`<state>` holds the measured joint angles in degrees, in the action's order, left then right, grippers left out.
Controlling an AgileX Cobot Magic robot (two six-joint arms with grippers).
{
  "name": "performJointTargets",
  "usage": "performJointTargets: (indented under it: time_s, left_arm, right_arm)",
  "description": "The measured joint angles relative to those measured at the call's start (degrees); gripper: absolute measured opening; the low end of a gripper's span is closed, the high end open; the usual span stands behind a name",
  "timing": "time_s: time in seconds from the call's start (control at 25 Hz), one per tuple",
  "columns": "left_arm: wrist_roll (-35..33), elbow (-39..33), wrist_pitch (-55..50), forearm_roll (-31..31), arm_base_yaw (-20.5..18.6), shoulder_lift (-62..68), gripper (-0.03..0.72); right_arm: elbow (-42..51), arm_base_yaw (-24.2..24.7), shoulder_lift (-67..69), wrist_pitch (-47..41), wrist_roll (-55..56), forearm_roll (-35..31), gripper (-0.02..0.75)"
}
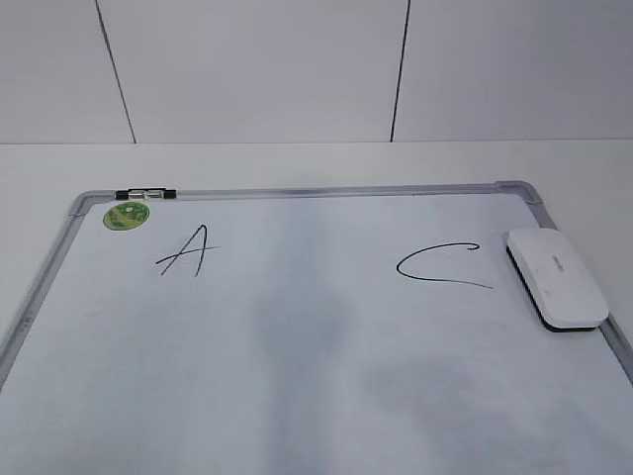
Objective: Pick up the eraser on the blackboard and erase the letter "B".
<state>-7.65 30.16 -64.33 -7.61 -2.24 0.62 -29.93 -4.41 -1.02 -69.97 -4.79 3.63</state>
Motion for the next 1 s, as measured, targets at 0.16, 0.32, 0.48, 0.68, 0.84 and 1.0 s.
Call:
performJointTargets:
  time_s: [0.16,0.32,0.48,0.68,0.84,1.0]
  left_arm:
    - [0.00,0.00,0.33,0.00,0.00,0.00,0.239]
    - [0.00,0.00,0.33,0.00,0.00,0.00,0.239]
    - [0.00,0.00,0.33,0.00,-0.25,0.00,0.239]
    - [0.00,0.00,0.33,0.00,-1.23,0.00,0.239]
    - [0.00,0.00,0.33,0.34,-1.63,0.00,0.239]
    - [0.00,0.00,0.33,0.35,-1.63,0.00,0.239]
  right_arm:
    - [1.78,0.00,0.00,2.94,0.00,0.00,0.494]
    - [1.92,0.00,0.00,3.20,0.00,-0.11,0.494]
    - [1.92,0.00,0.00,3.32,0.00,-0.11,0.494]
    - [1.92,0.00,0.00,3.40,0.00,-0.11,0.494]
    - [1.92,2.76,0.00,3.45,0.00,-0.11,0.494]
    - [1.92,5.83,0.00,3.54,0.00,-0.11,0.494]
